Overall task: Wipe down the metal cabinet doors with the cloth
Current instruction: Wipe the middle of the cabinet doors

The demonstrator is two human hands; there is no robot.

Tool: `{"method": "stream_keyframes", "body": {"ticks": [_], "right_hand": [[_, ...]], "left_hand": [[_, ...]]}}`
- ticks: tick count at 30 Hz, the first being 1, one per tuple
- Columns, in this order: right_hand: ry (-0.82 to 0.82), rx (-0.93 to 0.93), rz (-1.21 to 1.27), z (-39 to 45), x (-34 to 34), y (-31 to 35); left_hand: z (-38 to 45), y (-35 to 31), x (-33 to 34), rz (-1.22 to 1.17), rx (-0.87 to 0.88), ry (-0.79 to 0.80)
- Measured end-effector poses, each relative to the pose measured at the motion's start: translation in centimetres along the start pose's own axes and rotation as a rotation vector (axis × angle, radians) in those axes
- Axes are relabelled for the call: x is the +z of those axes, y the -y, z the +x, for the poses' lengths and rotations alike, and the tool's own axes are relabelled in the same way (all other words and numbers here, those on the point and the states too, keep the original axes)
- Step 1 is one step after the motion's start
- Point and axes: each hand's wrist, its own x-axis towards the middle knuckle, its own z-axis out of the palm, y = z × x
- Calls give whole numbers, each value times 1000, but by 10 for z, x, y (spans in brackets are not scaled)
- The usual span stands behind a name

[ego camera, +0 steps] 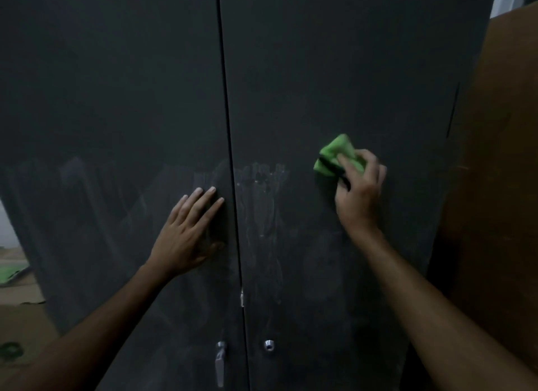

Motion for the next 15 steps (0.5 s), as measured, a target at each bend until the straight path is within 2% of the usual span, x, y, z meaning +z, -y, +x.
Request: {"method": "stream_keyframes", "body": {"ticks": [1,2,3,5,7,9,12,13,14,15], "right_hand": [[-39,75,16,6,7,19],[-33,47,22,4,14,37],[20,-78,8,-8,21,49],[207,-451,-43,-52,28,53],[352,-655,-81,-75,16,36],[272,-554,-75,-59,8,21],[20,-44,-27,-15,20,42],[-27,23,-11,-11,27,61],[-22,-12,-15,-17,33,76],[34,-137,-36,-33,40,85]], "left_hand": [[0,1,0,2,5,2],[0,2,0,3,11,-1],[0,3,0,4,19,-4],[-1,7,2,15,35,-6],[-2,10,4,27,48,1],[-3,12,7,25,59,-1],[-4,14,11,14,72,-2],[-4,15,12,14,72,-2],[-4,15,13,16,71,0],[-3,15,13,17,71,3]]}}
